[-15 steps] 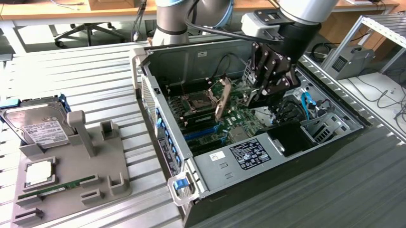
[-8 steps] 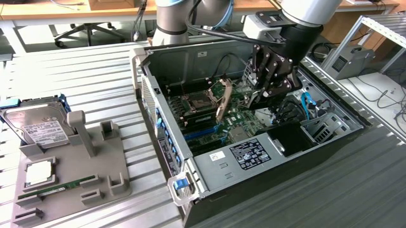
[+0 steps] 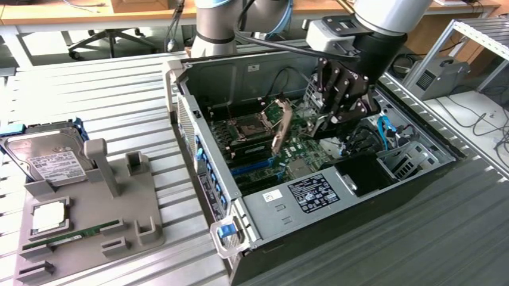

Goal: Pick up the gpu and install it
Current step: 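Insert the gpu into the slot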

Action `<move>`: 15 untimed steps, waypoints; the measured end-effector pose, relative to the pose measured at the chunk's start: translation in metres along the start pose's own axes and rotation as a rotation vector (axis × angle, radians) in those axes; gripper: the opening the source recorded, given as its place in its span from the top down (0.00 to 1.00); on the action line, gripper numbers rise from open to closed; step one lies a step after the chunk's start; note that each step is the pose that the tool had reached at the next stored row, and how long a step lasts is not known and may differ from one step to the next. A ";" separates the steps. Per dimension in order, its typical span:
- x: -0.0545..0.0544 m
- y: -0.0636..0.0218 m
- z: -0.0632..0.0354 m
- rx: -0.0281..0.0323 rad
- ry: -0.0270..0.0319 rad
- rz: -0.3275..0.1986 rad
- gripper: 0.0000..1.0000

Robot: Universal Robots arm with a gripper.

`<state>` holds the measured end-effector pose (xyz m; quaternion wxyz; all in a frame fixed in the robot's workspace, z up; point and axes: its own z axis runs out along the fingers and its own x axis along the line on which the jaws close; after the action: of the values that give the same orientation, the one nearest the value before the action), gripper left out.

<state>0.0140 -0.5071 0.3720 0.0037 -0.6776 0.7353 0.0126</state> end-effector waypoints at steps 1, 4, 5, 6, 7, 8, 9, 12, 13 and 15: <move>0.000 0.0000 0.0001 0.0001 0.0000 0.000 0.74; 0.002 -0.0001 0.0002 0.0000 0.0000 0.000 0.74; 0.002 -0.0002 0.0002 0.0000 0.0000 0.000 0.74; 0.003 -0.0002 0.0003 0.0000 0.0000 0.000 0.74; 0.004 -0.0002 0.0003 0.0000 0.0000 0.000 0.74; 0.004 -0.0002 0.0004 0.0000 0.0000 0.000 0.74; 0.005 -0.0003 0.0004 0.0000 0.0000 0.000 0.74; 0.007 0.0000 0.0005 0.0000 0.0000 0.000 0.74; 0.007 0.0001 0.0006 0.0000 -0.0001 0.000 0.74; 0.007 0.0008 0.0008 0.0000 0.0001 0.000 0.74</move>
<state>0.0126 -0.5143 0.3711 0.0037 -0.6776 0.7353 0.0125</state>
